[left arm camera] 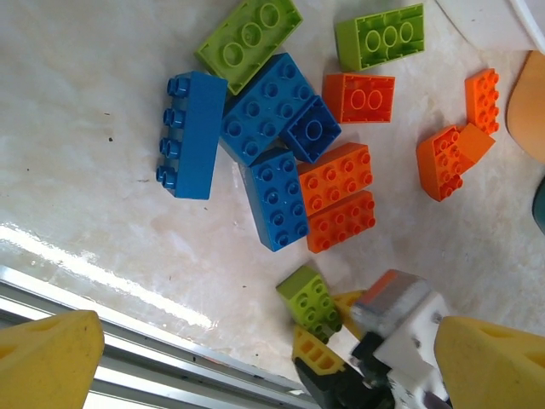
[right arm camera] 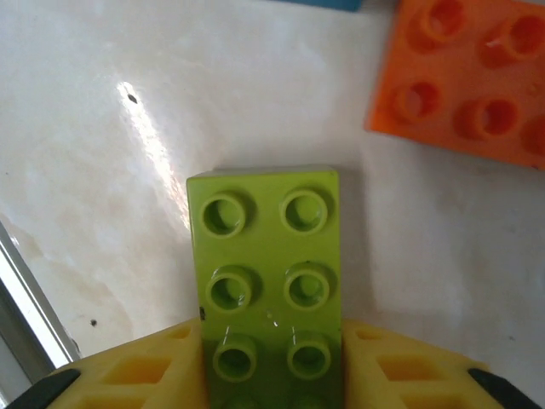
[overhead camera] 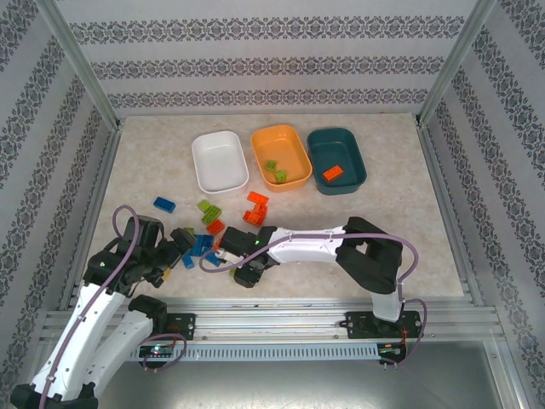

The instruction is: Sort the legos into containers by color

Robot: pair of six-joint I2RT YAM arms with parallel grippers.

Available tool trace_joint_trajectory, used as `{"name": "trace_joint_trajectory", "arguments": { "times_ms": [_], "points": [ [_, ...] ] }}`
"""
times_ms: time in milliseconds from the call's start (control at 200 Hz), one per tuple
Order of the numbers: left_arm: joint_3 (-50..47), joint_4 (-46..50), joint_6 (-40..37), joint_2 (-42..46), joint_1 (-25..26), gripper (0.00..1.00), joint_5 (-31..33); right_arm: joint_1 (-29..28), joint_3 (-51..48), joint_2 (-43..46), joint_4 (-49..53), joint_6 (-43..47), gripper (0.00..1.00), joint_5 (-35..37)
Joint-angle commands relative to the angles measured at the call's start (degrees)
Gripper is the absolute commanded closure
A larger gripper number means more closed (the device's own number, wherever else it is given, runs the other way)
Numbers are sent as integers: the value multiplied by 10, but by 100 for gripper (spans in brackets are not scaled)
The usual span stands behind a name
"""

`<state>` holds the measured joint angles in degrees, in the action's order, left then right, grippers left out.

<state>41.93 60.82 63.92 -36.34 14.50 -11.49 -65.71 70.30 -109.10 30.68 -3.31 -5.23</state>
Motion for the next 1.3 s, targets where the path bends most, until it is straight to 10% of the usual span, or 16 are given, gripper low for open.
{"name": "trace_joint_trajectory", "arguments": {
  "times_ms": [0,600,1299],
  "points": [
    [20,-20,-4,-26,-6,0,11,14,-21,37,-21,-38,62,-8],
    [17,-163,-79,-175,-14,0,-94,239,-101,239,-36,-238,63,-191],
    [67,-50,-233,-215,-15,0,-132,434,298,-93,2,-374,64,-191]
  ]
}}
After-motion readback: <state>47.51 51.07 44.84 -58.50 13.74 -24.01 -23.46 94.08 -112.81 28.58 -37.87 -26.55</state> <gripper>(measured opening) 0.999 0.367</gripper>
